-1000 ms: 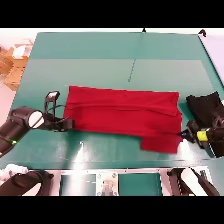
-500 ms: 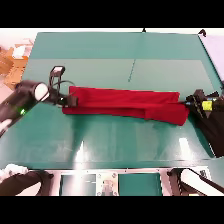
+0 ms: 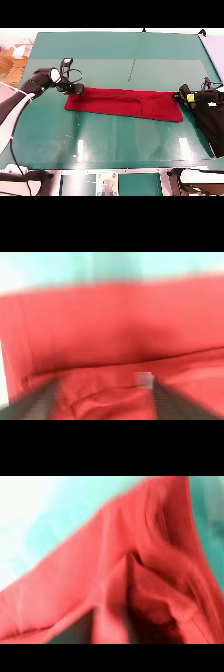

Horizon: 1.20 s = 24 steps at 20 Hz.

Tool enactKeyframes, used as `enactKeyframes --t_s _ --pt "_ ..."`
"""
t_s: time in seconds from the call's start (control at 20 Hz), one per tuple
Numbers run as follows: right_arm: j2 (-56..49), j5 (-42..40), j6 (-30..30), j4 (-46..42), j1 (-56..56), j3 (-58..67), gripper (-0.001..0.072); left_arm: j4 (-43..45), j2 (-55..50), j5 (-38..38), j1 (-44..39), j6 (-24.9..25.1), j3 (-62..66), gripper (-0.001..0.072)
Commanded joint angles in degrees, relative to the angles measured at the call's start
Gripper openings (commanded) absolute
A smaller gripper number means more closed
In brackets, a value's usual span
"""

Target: Fold the shirts.

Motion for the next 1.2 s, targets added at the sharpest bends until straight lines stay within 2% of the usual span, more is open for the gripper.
enactKeyframes --t_s 0.0,0.05,0.1,0.2,0.3,0.5,0.8,0.9,1.15 --pt "-1.6 4.9 -5.9 0.5 -2.4 5.0 0.0416 -1.2 -1.4 -0.5 2.8 -0.9 5.6 0.0713" --pt "-1.6 7.9 -7.5 -1.0 -4.0 6.8 0.0452 -1.1 -1.4 -2.7 4.5 -0.9 8.0 0.0713" --pt "-1.6 10.3 -8.0 -2.8 -5.6 7.9 0.0534 -1.2 -1.4 -5.2 6.6 -1.8 10.4 0.0713" --pt "-1.7 14.4 -11.2 -6.8 -8.7 8.2 0.0601 -2.8 -1.4 -9.6 10.2 -2.4 13.7 0.0713" --pt "-2.5 17.1 -15.1 -10.4 -10.7 7.6 0.0607 -5.5 -1.4 -13.6 12.6 -2.1 14.8 0.0713" --pt "-6.8 18.4 -21.1 -10.0 -11.2 6.7 0.0609 -8.3 -1.4 -19.5 13.7 1.9 14.8 0.0713" --pt "-15.9 21.3 -32.0 2.7 -10.7 8.2 0.0609 -18.2 -1.4 -23.3 13.7 9.0 14.8 0.0713" --pt "-17.9 22.6 -32.3 2.7 -10.5 9.5 0.0609 -19.1 -1.4 -23.9 13.7 9.4 14.8 0.0713" --pt "-19.7 19.8 -31.5 3.1 -9.4 11.1 0.0607 -20.7 -1.4 -23.8 13.7 9.3 14.8 0.0713"
